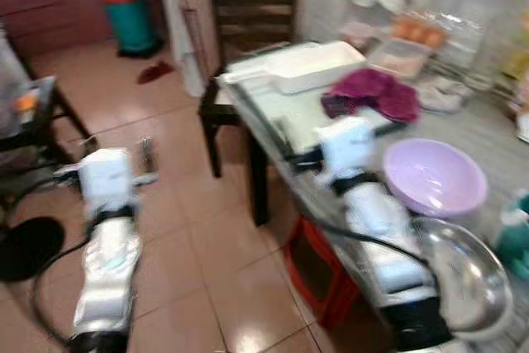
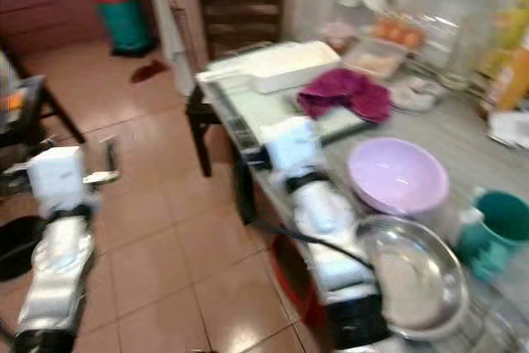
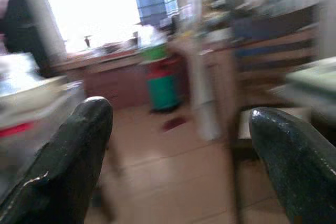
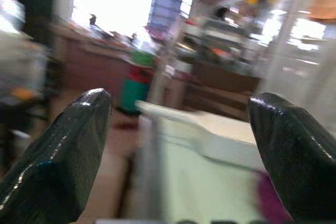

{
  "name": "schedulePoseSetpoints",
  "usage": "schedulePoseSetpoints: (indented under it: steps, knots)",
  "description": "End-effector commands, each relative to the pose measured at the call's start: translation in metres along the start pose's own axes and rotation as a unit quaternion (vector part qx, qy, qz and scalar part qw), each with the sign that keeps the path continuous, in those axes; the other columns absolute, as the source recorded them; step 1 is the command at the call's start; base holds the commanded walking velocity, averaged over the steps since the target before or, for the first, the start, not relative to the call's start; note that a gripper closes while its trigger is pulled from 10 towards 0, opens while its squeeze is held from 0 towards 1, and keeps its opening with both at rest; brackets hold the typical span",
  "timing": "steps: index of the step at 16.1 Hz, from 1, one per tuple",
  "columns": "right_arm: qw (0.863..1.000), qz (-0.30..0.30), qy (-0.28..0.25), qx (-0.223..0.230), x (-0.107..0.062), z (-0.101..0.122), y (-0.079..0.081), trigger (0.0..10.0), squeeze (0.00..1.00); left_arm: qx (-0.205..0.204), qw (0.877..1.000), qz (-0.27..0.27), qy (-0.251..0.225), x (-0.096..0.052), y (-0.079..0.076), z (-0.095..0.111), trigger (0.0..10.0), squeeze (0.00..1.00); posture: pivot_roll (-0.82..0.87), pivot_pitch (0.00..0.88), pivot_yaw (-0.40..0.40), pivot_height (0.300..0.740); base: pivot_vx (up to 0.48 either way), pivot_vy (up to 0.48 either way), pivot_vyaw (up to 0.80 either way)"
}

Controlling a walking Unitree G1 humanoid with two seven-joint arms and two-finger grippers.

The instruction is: Setting the table

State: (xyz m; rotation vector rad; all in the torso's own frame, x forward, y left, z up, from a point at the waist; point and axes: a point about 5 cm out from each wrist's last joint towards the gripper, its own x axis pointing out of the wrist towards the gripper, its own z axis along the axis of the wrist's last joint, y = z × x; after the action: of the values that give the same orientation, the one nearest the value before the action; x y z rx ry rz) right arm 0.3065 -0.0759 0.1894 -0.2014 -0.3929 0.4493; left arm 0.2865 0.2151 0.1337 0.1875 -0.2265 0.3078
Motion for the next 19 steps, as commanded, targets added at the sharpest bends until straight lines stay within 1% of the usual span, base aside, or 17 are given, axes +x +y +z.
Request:
schedulePoseSetpoints:
  steps: [1, 5, 6, 7, 8, 9, 10, 12, 14, 19]
  knots:
    - [1.0, -0.005, -0.001, 0.005, 0.0, -0.002, -0.007, 10.0, 0.0, 0.002, 1.0, 0.006, -0.011, -0.001, -0.001, 0.005, 10.0, 0.0, 0.01, 0.043, 0.031, 0.74, 0.0, 0.0, 0.8]
    - [1.0, -0.012, 0.008, 0.021, 0.004, -0.008, -0.007, 10.0, 0.0, 0.016, 1.0, 0.009, 0.003, -0.005, 0.004, -0.005, 10.0, 0.0, 0.0, 0.054, 0.014, 0.74, 0.0, 0.0, 0.8]
    - [0.999, -0.016, 0.013, 0.032, 0.003, -0.009, -0.006, 10.0, 0.0, 0.015, 1.0, 0.006, 0.014, -0.006, 0.003, -0.009, 10.0, 0.0, -0.01, 0.057, 0.008, 0.74, 0.0, 0.0, 0.0]
    - [0.999, -0.019, 0.019, 0.041, 0.001, -0.012, -0.007, 10.0, 0.0, 0.014, 1.0, 0.003, 0.022, -0.008, 0.0, -0.014, 10.0, 0.0, -0.02, 0.057, 0.002, 0.74, 0.0, 0.0, 0.0]
    - [0.998, -0.024, 0.028, 0.044, -0.002, -0.015, -0.009, 10.0, 0.0, 0.006, 1.0, -0.004, 0.029, -0.009, -0.006, -0.017, 10.0, 0.0, -0.03, 0.054, -0.001, 0.74, 0.0, 0.0, 0.0]
    - [0.998, -0.026, 0.032, 0.044, -0.004, -0.018, -0.01, 10.0, 0.0, -0.009, 0.999, -0.028, 0.036, -0.01, -0.017, -0.019, 10.0, 0.0, -0.04, 0.054, 0.0, 0.74, 0.0, 0.0, 0.0]
    - [0.998, -0.027, 0.036, 0.042, -0.006, -0.02, -0.01, 10.0, 0.0, -0.017, 0.998, -0.039, 0.038, -0.011, -0.022, -0.019, 10.0, 0.0, -0.04, 0.054, 0.002, 0.74, 0.0, 0.0, 0.0]
    - [0.997, -0.035, 0.045, 0.043, -0.008, -0.026, -0.011, 10.0, 0.0, -0.02, 0.998, -0.051, 0.04, -0.01, -0.029, -0.02, 10.0, 0.0, -0.05, 0.051, 0.007, 0.74, 0.0, 0.12, 0.0]
    - [0.996, -0.045, 0.054, 0.047, -0.012, -0.031, -0.01, 10.0, 0.0, -0.023, 0.997, -0.059, 0.045, -0.008, -0.031, -0.023, 10.0, 0.0, -0.06, 0.041, 0.026, 0.74, 0.0, 0.281, 0.0]
    - [0.995, -0.068, 0.063, 0.043, -0.014, -0.037, -0.016, 10.0, 0.0, -0.023, 0.996, -0.074, 0.047, 0.0, -0.035, -0.024, 10.0, 0.0, -0.08, 0.034, 0.052, 0.74, 0.0, 0.34, 0.0]
